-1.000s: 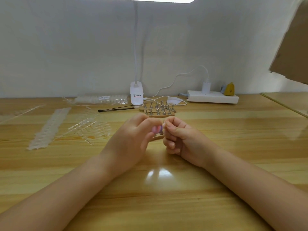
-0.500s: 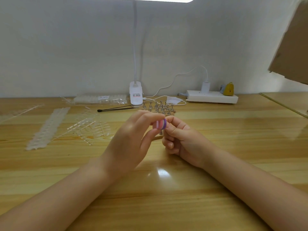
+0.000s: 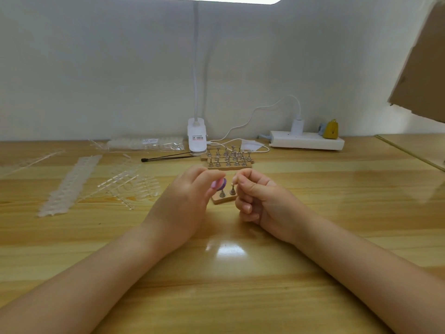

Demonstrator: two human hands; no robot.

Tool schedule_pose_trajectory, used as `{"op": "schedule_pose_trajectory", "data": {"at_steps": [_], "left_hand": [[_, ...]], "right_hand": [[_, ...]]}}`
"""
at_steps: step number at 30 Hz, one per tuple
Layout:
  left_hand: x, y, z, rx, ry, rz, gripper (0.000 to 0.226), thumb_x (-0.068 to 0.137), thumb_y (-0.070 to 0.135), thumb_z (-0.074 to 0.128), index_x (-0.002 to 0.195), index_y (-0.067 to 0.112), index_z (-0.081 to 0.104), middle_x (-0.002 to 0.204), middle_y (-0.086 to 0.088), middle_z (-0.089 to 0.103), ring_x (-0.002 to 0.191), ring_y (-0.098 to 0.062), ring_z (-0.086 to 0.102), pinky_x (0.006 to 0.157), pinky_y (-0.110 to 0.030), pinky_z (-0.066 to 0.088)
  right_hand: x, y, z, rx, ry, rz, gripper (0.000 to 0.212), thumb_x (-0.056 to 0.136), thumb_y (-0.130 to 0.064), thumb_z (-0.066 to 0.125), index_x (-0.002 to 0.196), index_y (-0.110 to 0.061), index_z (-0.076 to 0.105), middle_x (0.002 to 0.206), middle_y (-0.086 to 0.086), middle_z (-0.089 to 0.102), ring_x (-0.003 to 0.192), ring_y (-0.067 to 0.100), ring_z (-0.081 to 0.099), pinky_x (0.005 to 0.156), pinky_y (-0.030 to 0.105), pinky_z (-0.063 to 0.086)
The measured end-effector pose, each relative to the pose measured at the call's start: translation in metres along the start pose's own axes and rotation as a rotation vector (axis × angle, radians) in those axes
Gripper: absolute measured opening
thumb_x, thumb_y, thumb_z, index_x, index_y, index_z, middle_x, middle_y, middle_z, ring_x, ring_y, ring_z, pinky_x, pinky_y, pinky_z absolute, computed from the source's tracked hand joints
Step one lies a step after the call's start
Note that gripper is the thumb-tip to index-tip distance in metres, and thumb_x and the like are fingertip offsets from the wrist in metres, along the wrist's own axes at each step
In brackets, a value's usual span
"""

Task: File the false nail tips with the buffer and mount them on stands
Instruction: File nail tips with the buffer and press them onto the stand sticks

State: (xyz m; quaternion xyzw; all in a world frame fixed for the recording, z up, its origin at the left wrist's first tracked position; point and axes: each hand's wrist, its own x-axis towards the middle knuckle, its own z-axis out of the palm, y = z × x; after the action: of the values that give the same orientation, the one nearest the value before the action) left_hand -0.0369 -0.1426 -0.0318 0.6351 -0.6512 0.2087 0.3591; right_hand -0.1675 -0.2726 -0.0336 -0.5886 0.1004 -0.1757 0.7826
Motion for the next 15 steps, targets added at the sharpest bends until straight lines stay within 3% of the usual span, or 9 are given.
{"op": "schedule_pose_trajectory", "data": {"at_steps": [5,7,10,15], "left_hand": [[0.006,0.015,-0.004,-0.022,0.065,0.201,0.024,0.095,0.016,0.056,0.118,0.017,0.052,0.096,-0.009,0.061,0.084,-0.023,0.061,0.074,-0.037,0.051],[0.006,0.014,-0.004,0.032,0.042,0.182,0.021,0.094,0.017,0.059,0.114,0.015,0.06,0.091,-0.009,0.061,0.077,-0.024,0.06,0.068,-0.039,0.05],[0.005,0.003,-0.008,0.108,0.058,0.085,0.018,0.086,0.008,0.067,0.104,0.006,0.068,0.088,-0.01,0.06,0.074,-0.026,0.06,0.064,-0.043,0.051],[0.005,0.016,-0.003,0.065,0.051,0.24,0.018,0.093,0.019,0.061,0.11,0.019,0.057,0.083,-0.006,0.058,0.069,-0.021,0.054,0.059,-0.038,0.048]], "right_hand": [[0.0,-0.001,0.003,-0.038,0.006,0.005,0.026,0.094,-0.015,0.05,0.07,-0.018,0.06,0.055,-0.005,0.037,0.047,0.008,0.038,0.043,0.018,0.026],[0.0,-0.003,0.004,-0.047,-0.005,0.021,0.023,0.093,-0.016,0.049,0.071,-0.017,0.055,0.055,-0.005,0.035,0.047,0.008,0.038,0.044,0.018,0.027],[0.002,-0.003,0.001,0.012,0.034,0.053,0.034,0.097,-0.017,0.045,0.065,-0.019,0.058,0.057,-0.004,0.032,0.047,0.008,0.038,0.042,0.018,0.027],[0.0,-0.003,0.003,-0.048,-0.007,0.027,0.011,0.085,-0.014,0.054,0.074,-0.014,0.053,0.056,-0.003,0.033,0.048,0.008,0.038,0.043,0.018,0.025]]}}
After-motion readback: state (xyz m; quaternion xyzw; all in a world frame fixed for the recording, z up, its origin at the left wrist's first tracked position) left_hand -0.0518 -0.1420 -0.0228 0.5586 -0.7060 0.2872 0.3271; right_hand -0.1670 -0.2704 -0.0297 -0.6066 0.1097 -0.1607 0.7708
